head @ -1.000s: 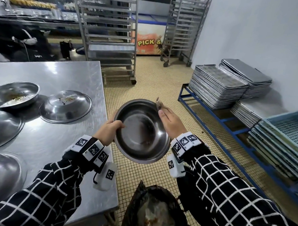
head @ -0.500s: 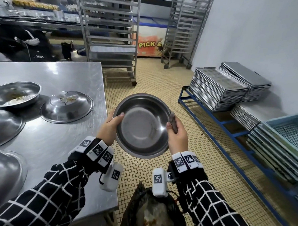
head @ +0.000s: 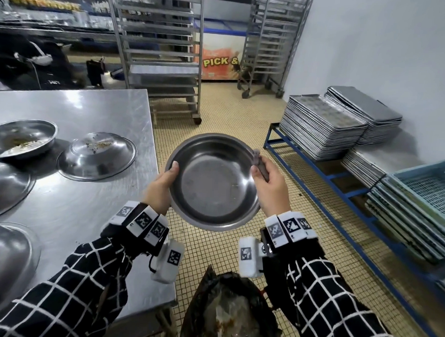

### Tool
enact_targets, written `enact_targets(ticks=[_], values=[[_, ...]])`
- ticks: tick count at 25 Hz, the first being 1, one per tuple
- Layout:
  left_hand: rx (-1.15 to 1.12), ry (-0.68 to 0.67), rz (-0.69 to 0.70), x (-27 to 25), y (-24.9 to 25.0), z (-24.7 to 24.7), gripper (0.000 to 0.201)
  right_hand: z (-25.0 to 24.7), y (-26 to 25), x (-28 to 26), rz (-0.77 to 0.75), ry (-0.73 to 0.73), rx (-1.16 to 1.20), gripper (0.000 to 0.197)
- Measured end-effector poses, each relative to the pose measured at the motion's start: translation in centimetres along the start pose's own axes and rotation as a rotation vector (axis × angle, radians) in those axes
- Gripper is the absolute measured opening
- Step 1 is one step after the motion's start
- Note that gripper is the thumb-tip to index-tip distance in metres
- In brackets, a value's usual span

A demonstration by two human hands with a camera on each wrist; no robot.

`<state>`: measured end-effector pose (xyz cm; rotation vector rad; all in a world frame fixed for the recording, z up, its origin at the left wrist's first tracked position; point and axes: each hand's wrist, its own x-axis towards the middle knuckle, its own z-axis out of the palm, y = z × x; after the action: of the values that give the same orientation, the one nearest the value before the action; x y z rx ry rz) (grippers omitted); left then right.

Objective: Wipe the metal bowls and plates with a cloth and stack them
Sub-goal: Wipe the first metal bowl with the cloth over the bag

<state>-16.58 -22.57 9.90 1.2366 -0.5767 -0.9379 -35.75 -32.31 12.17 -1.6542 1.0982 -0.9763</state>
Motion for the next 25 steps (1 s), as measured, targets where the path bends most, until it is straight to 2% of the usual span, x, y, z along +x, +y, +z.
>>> enact_targets(ticks=[3, 5, 8, 9, 11, 12, 15, 16, 18, 20, 22, 24, 25], values=[[-0.061, 0.147, 0.07, -0.5, -0.4, 1.4, 0.032, 1.6, 0.3, -1.5, 0.008, 0.156, 0.101, 0.033], [-0.039, 0.096, 0.055, -0.6, -0.4, 1.7, 0.035, 1.5, 0.2, -1.5, 0.002, 0.176, 0.113, 0.034], [-0.004, -0.118, -0.065, -0.2, 1.3, 0.2, 0.053, -0.7, -0.5, -0.1, -0.021, 0.047, 0.063, 0.026], [0.006, -0.176, -0.087, -0.2, 1.9, -0.3, 0.051, -1.4, -0.9, 0.4, -0.03, -0.026, 0.04, 0.029], [0.01, -0.191, -0.046, -0.2, 2.4, -0.5, 0.036, -2.0, -1.6, 0.9, -0.069, -0.141, -0.04, 0.034], [0.02, -0.145, 0.0, -0.3, 2.4, -0.2, 0.031, -2.0, -1.9, 0.9, -0.086, -0.161, -0.068, 0.035], [0.063, 0.086, 0.116, -0.1, 1.2, 0.6, 0.042, -1.4, -2.0, 0.0, -0.088, -0.071, -0.035, 0.037], [0.034, 0.16, 0.111, 0.1, 0.5, 1.0, 0.05, -0.8, -1.8, -0.5, -0.073, -0.022, -0.002, 0.039], [-0.068, 0.212, 0.061, 0.0, -0.4, 2.2, 0.061, 0.7, -1.2, -1.4, -0.031, 0.055, 0.082, 0.044], [-0.088, 0.151, 0.027, -0.3, -0.8, 2.9, 0.054, 1.6, -0.8, -2.0, -0.003, 0.102, 0.125, 0.046], [0.027, -0.035, 0.032, -0.6, -0.4, 2.8, 0.056, 0.7, -0.7, -1.6, -0.013, 0.105, 0.106, 0.047], [0.08, -0.189, 0.083, -0.3, 0.9, 1.4, 0.073, -1.1, -0.7, -0.7, -0.049, 0.03, 0.062, 0.045], [0.067, -0.232, 0.128, -0.1, 1.8, 0.6, 0.069, -1.9, -0.9, -0.1, -0.073, -0.028, 0.018, 0.043]])
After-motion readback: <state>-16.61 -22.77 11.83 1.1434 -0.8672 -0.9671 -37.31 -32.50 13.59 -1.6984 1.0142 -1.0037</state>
